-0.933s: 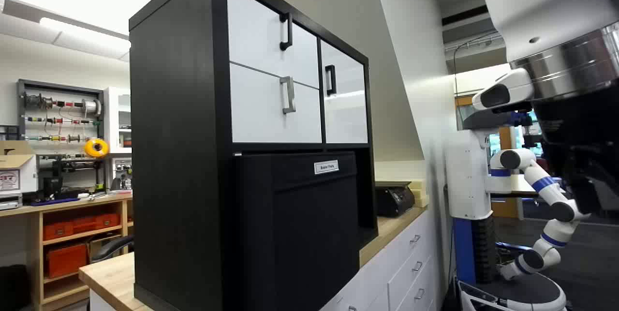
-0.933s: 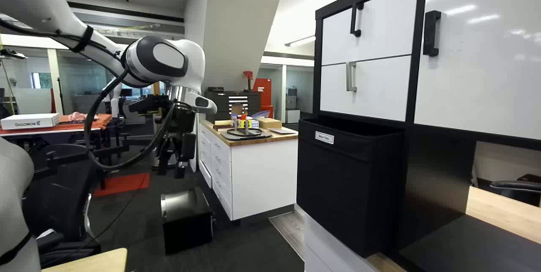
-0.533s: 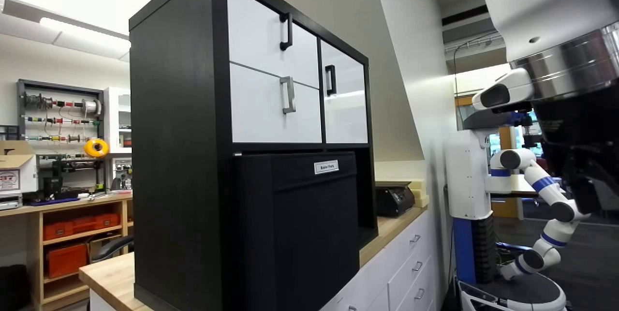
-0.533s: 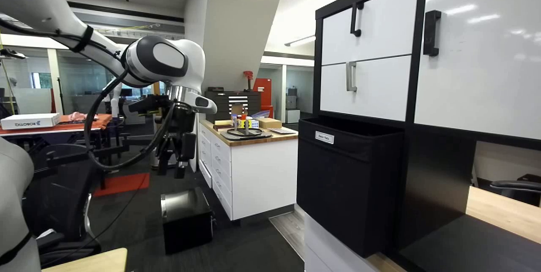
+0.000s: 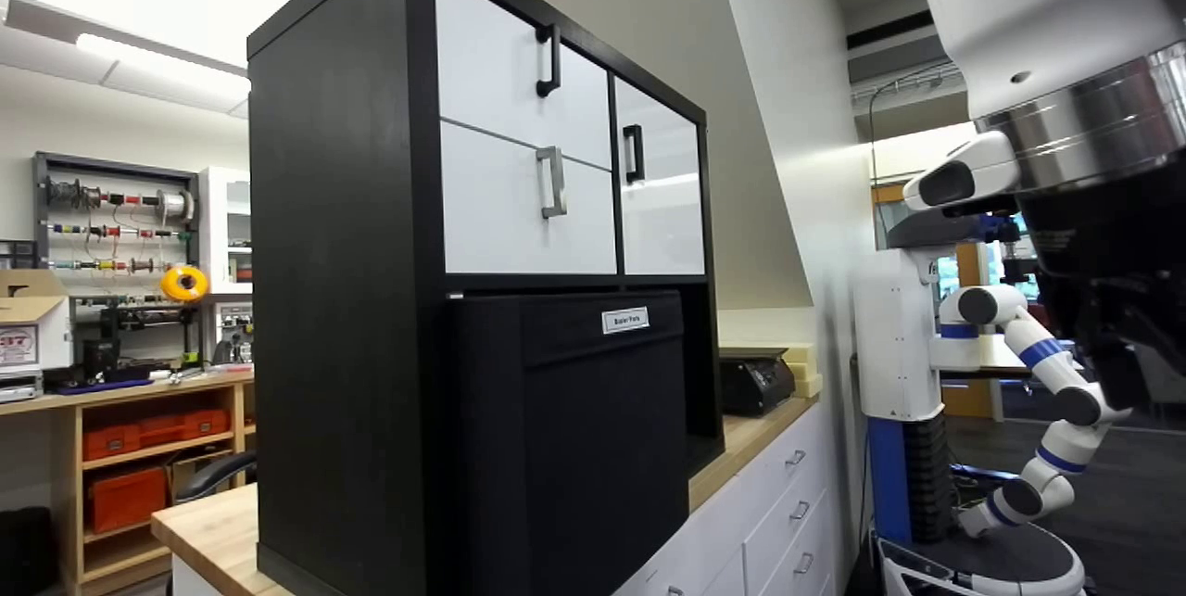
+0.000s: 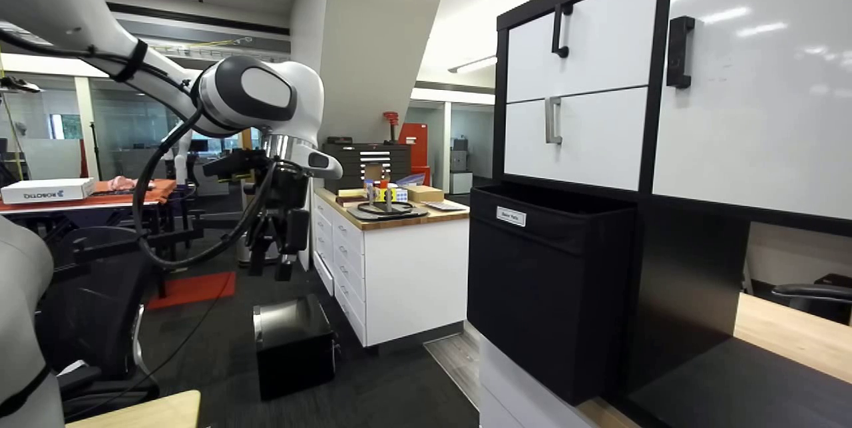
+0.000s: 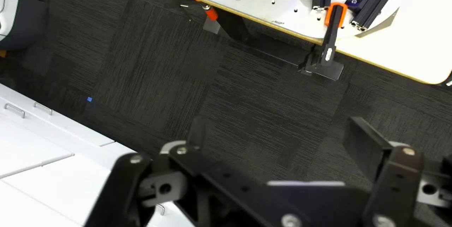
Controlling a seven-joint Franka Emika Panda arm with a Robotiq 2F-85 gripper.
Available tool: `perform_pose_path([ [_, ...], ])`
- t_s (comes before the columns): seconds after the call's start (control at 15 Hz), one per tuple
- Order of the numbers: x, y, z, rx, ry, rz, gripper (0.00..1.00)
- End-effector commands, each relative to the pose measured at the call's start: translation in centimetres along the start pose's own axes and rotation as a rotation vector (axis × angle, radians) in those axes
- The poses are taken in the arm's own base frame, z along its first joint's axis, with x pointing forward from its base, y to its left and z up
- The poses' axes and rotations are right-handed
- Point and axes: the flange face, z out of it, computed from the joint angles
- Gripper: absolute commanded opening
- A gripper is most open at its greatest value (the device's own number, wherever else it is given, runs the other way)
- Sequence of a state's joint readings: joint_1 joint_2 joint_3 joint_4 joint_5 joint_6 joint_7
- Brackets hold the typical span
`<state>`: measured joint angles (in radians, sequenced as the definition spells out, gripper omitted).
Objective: Open the bottom drawer of the overhead cabinet
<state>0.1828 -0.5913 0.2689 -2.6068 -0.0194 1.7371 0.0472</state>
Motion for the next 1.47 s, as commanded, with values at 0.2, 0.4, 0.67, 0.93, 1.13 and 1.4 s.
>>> perform_pose_path([
  [0.2,0.5,1.0,-1.2,0.039,0.093,0.028,1.0],
  [0.4,1.0,2.2,-2.2,0.055,0.174,0.056,1.0],
  [0.67,1.6,4.2,-3.8,0.073,0.288,0.105,1.0],
  [0.93,1.9,6.3,-5.7,0.093,0.388,0.164,1.0],
  [1.13,1.8,7.9,-7.6,0.102,0.464,0.208,1.0],
  [1.4,1.7,9.6,-10.5,0.089,0.594,0.253,1.0],
])
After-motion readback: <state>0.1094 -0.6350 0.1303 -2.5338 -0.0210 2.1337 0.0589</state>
